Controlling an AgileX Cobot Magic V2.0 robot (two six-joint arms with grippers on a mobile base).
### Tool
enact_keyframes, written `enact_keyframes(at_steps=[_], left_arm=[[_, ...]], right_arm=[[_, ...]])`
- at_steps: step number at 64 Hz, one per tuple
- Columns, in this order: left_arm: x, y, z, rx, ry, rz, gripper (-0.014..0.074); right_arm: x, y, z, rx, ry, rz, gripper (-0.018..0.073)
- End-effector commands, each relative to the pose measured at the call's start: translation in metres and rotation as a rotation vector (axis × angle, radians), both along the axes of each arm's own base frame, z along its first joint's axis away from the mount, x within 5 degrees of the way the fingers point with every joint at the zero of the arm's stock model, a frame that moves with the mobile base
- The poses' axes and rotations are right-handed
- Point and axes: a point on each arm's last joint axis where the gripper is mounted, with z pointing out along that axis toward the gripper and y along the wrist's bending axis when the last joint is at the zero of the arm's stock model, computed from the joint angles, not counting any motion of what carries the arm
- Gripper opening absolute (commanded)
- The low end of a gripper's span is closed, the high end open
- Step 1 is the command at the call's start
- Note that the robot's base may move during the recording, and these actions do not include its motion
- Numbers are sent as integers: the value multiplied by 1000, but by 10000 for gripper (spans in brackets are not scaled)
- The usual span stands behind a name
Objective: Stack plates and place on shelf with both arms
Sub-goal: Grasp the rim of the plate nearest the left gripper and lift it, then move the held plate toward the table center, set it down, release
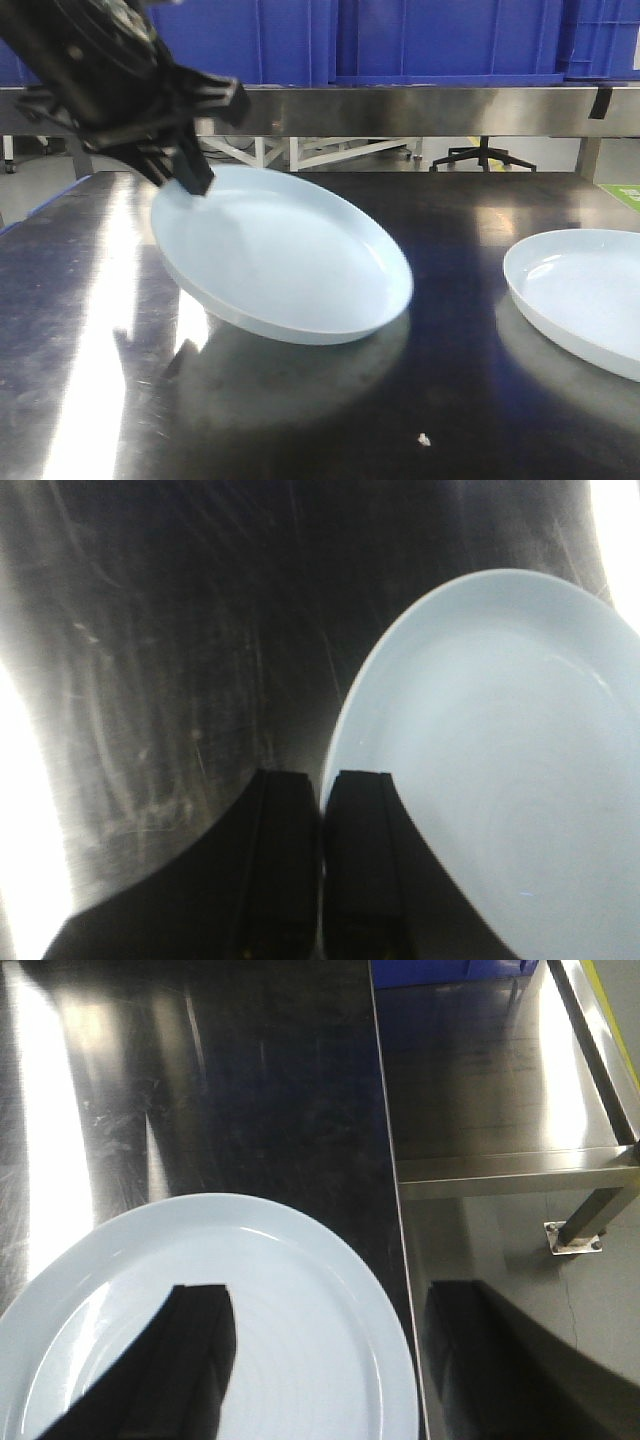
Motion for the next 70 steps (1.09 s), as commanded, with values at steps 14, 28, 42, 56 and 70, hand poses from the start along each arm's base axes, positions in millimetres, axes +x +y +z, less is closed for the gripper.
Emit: enact_keyframes(at_steps=[14, 28, 42, 56, 70], left_arm=[[12, -20, -3, -60, -52, -18, 109], [14, -21, -8, -41, -52, -30, 391], [13, -18, 3, -34, -42, -20, 437], [13, 12, 51, -97, -148, 49, 107], [-6, 80, 106, -153, -297, 207, 90]], right_arm=[[6, 0, 18, -12, -105, 10, 518], [6, 0, 18, -12, -105, 10, 518], [6, 0, 18, -12, -105, 10, 518], [6, 0, 18, -12, -105, 10, 518], [6, 0, 18, -12, -105, 10, 518]])
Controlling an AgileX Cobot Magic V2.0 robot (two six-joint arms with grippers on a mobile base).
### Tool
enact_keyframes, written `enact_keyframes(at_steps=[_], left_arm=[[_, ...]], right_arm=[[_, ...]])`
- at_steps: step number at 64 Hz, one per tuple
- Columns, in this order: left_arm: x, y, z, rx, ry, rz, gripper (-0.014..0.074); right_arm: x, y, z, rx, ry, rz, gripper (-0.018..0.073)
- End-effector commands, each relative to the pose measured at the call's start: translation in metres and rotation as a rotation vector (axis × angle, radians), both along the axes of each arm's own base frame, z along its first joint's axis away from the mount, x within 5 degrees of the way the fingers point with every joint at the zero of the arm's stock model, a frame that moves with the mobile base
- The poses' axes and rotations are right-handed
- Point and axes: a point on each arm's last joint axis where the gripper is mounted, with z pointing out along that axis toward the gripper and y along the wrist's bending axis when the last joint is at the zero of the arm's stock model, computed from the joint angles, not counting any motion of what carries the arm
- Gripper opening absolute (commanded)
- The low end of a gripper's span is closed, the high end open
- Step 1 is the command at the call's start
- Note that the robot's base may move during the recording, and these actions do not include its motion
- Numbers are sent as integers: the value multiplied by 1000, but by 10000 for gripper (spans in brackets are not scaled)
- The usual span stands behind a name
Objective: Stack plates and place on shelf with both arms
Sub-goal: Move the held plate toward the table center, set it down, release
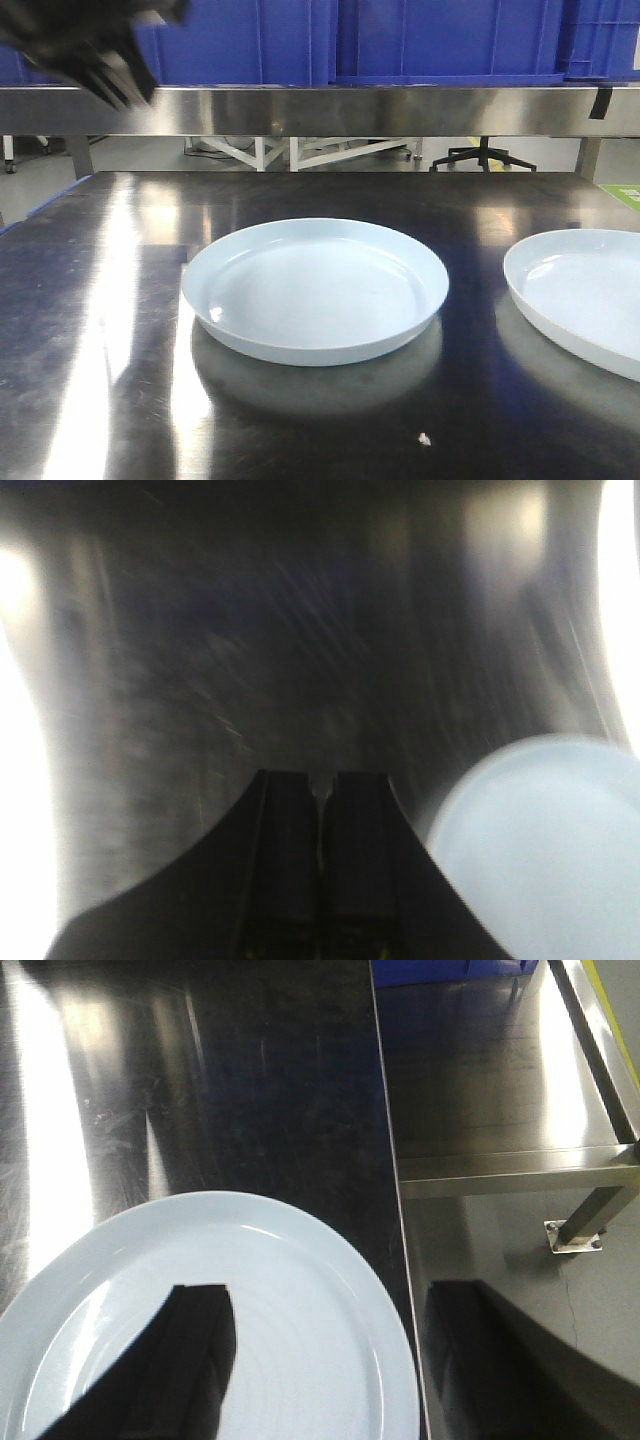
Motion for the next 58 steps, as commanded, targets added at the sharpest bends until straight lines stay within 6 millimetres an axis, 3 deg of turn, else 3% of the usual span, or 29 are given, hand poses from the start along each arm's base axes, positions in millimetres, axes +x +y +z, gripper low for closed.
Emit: enact_keyframes(at_steps=[1, 11, 22, 42, 58], left_arm=[[-17, 32, 45, -58, -162, 70, 90], [-50, 81, 56, -25, -236, 191, 90], [-98, 116, 35, -6, -254, 302, 90], [-161, 123, -21, -25, -240, 311, 90], [-174, 125, -33, -14, -229, 312, 90]], right_arm=[[6, 0, 19, -12, -107, 10, 518], [6, 0, 19, -12, -107, 10, 518], [6, 0, 19, -12, -107, 10, 518], [6, 0, 19, -12, -107, 10, 518], [6, 0, 19, -12, -107, 10, 518]])
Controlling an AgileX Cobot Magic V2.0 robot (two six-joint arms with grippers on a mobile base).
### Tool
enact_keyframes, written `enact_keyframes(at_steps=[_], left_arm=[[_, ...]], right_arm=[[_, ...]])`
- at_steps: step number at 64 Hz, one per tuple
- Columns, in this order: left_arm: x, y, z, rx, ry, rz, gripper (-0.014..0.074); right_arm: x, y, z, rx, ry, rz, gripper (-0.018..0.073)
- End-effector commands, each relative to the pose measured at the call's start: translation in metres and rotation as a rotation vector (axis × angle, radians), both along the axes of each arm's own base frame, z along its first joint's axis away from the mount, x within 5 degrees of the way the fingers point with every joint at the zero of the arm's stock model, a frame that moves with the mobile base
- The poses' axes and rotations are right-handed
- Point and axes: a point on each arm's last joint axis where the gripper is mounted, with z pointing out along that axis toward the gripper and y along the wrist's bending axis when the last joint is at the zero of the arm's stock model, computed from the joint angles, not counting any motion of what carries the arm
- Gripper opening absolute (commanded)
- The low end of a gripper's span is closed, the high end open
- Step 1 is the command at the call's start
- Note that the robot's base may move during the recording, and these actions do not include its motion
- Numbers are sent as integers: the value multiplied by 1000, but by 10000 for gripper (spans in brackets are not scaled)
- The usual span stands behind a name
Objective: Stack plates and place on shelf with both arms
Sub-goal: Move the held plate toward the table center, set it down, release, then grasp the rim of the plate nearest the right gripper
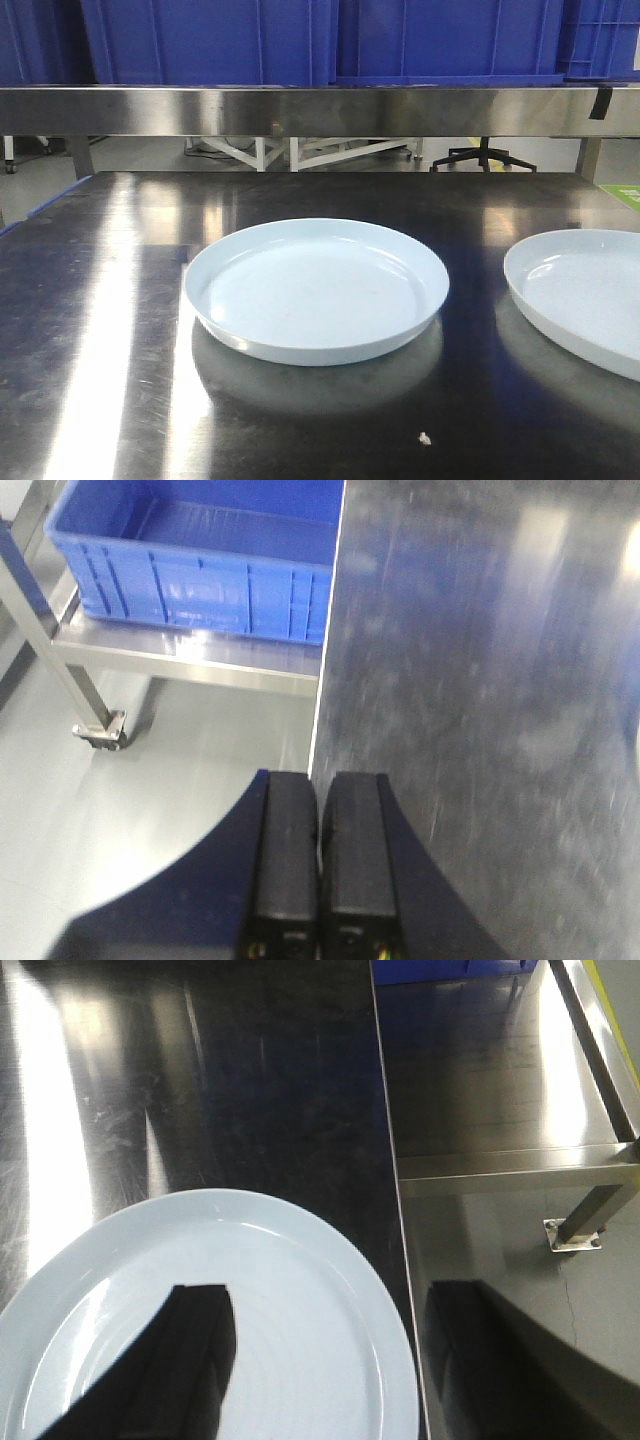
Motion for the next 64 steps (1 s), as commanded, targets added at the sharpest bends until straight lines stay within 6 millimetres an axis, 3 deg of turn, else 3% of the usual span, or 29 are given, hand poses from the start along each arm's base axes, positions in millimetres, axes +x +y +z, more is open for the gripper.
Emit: enact_keyframes(at_steps=[1, 16, 20, 26, 30, 32, 36, 47, 50, 59, 64], left_arm=[[4, -1, 14, -16, -91, -3, 90], [4, -1, 14, -16, -91, -3, 90], [4, -1, 14, -16, -91, -3, 90], [4, -1, 14, -16, -91, -3, 90], [4, -1, 14, -16, -91, -3, 90], [4, -1, 14, -16, -91, -3, 90], [4, -1, 14, -16, -91, -3, 90], [4, -1, 14, -16, -91, -3, 90], [4, -1, 14, -16, -91, -3, 90], [4, -1, 14, -16, -91, -3, 90], [4, -1, 14, -16, -91, -3, 90]], right_arm=[[6, 0, 19, -12, -110, 10, 518], [6, 0, 19, -12, -110, 10, 516], [6, 0, 18, -12, -105, 10, 474], [5, 0, 16, -12, -72, 7, 263], [4, 0, 14, -12, -48, 5, 75], [3, 0, 13, -12, -40, 5, 33], [3, 0, 13, -12, -37, 5, 83], [3, 0, 12, -11, -28, 4, 106], [2, 0, 12, -11, -23, 3, 151], [2, 0, 11, -11, -9, 2, 407], [1, 0, 9, -11, 13, 1, 470]])
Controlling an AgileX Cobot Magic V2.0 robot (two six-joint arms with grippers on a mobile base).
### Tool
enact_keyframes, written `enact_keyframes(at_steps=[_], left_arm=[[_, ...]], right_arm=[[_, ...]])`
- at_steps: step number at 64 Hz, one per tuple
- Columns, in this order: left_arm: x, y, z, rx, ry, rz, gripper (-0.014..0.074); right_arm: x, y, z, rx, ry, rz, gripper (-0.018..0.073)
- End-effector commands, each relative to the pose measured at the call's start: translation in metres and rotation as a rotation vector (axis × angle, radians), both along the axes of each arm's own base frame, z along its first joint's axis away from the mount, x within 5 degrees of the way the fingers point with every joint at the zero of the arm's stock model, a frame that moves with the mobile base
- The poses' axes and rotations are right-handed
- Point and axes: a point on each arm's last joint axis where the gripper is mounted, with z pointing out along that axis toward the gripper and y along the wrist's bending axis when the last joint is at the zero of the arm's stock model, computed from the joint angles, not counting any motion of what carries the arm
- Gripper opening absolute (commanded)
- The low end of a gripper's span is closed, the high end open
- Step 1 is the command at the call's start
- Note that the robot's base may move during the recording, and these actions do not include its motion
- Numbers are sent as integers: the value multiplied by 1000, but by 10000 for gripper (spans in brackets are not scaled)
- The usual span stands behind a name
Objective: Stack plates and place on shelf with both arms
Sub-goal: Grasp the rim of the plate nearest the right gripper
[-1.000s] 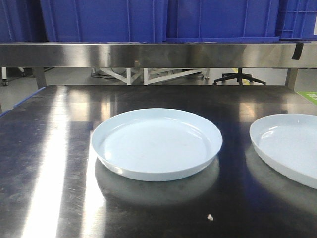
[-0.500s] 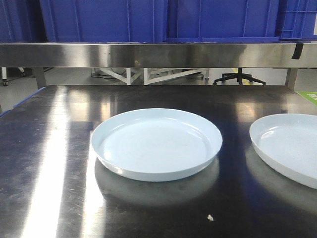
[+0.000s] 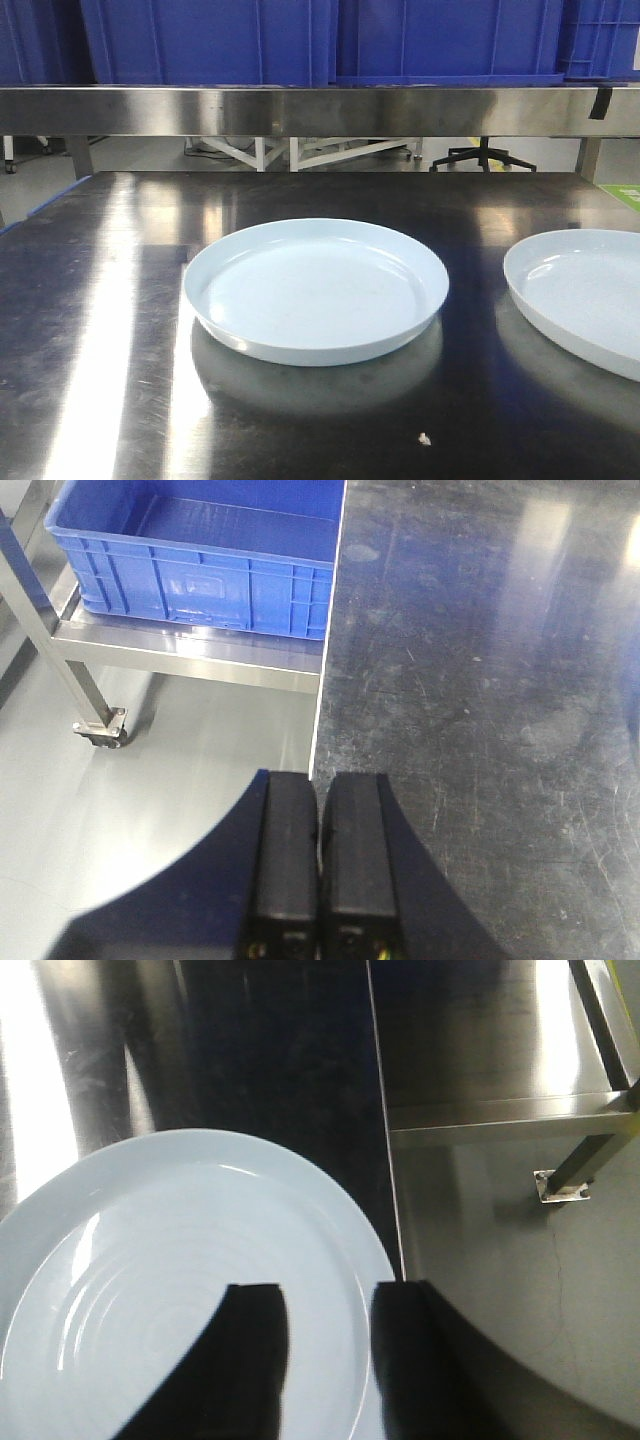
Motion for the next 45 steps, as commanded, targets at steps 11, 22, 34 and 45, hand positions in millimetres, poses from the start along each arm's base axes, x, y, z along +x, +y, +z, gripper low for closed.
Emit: enact_keyframes(at_steps=[11, 22, 34, 45], left_arm=[[4, -1, 14, -16, -91, -3, 90], [4, -1, 14, -16, -91, -3, 90], [4, -1, 14, -16, -91, -3, 90], [4, -1, 14, -16, -91, -3, 90]], right_arm=[[3, 0, 13, -14, -33, 5, 466], [6, -5, 11, -23, -31, -11, 466], [19, -24, 0, -21, -13, -96, 466], [39, -29, -10, -15, 42, -104, 466]])
